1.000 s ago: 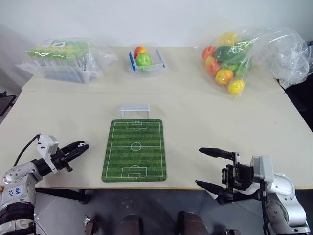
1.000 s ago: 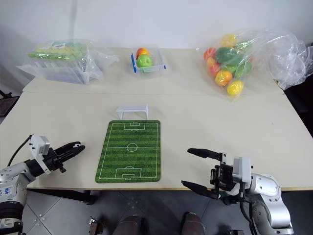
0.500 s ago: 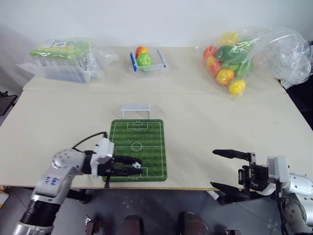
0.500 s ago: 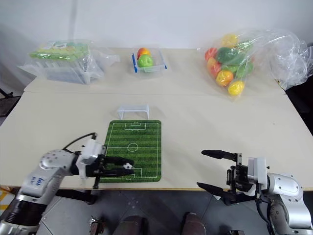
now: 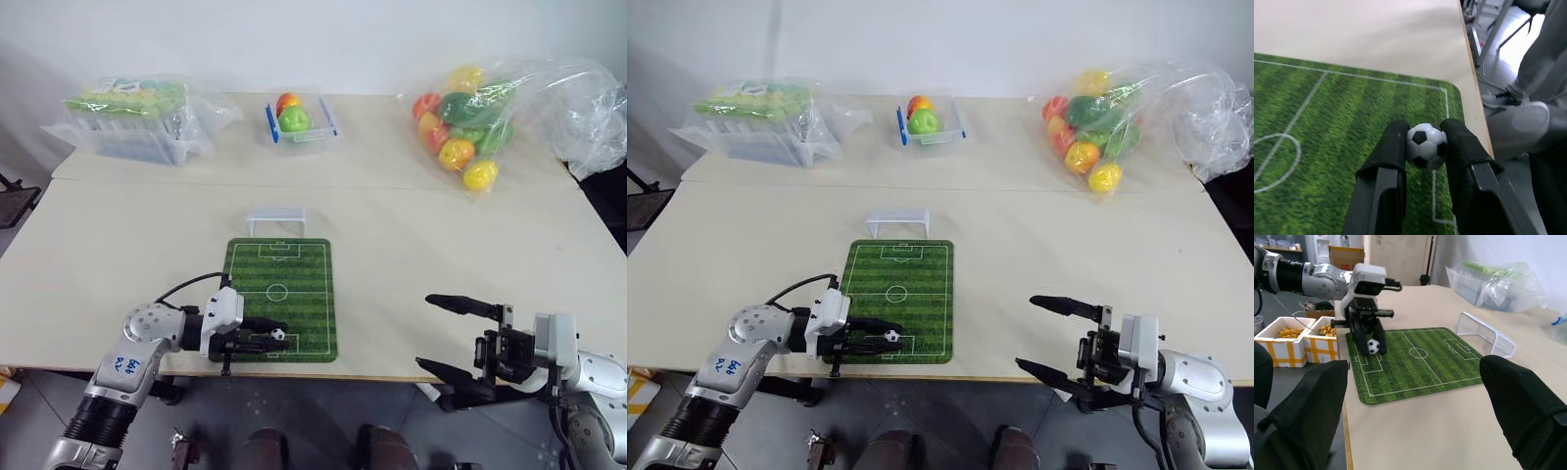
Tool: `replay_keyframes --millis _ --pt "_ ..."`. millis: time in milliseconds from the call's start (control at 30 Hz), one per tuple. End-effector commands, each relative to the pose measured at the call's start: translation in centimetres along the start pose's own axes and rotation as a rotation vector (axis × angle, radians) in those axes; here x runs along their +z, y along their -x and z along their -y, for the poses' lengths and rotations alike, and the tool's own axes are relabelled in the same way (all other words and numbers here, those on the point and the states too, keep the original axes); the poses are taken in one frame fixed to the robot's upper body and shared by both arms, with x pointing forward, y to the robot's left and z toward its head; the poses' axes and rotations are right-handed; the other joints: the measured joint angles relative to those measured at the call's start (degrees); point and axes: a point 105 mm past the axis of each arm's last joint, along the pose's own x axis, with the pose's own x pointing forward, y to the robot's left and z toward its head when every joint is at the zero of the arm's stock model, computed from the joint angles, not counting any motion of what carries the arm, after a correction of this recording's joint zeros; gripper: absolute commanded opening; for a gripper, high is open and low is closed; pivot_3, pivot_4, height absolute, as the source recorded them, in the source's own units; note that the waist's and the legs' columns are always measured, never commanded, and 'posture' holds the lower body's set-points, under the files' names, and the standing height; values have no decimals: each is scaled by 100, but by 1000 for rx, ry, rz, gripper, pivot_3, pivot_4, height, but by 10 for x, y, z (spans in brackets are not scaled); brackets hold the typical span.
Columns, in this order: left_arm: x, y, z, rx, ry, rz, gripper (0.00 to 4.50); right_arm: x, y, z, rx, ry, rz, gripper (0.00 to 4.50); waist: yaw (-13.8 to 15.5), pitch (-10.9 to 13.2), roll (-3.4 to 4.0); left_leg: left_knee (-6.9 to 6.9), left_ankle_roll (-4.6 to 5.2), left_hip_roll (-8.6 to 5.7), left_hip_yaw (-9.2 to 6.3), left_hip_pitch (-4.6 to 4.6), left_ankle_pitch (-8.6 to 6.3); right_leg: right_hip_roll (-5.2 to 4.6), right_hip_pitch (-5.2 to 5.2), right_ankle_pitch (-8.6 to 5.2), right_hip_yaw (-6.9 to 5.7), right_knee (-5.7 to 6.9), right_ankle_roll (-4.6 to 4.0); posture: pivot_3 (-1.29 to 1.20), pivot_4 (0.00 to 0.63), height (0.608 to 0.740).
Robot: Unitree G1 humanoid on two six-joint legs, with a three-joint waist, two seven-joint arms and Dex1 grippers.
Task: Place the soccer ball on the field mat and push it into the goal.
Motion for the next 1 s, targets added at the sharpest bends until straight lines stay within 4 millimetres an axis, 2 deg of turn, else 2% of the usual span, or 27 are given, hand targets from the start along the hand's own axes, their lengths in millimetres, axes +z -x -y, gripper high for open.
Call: replay_keyframes --millis 33,367,433,533,800,1000 --pt "-2 -1 4 -20 -24 -15 852 7 -5 -4 26 14 7 4500 -1 0 0 0 0 0 0 0 0 0 0 0 0 0 0 0 150 740" --pt "-2 1 1 10 -40 -8 852 0 -8 -13 62 -10 -16 4500 3 0 0 1 0 0 -1 -1 0 0 0 0 0 0 0 0 150 740" --pt "0 2 3 -4 -46 6 1567 -1 -9 -13 59 -12 -13 4500 0 0 0 1 0 0 -1 -1 0 0 0 0 0 0 0 0 150 740" --pt "2 3 3 -7 -60 23 2366 -1 -9 -12 56 -14 -11 4500 -1 0 0 1 0 0 0 0 0 0 0 0 0 0 0 0 150 740" --pt "4 7 0 6 -87 30 2366 -2 -13 -12 60 -21 -2 4500 -3 0 0 1 0 0 0 -1 0 0 0 0 0 0 0 0 150 740" --pt "13 17 4 -4 -110 53 2366 -4 -17 -14 80 -53 -4 4500 -5 0 0 1 1 0 -1 -1 -1 0 0 0 -1 0 0 0 150 740"
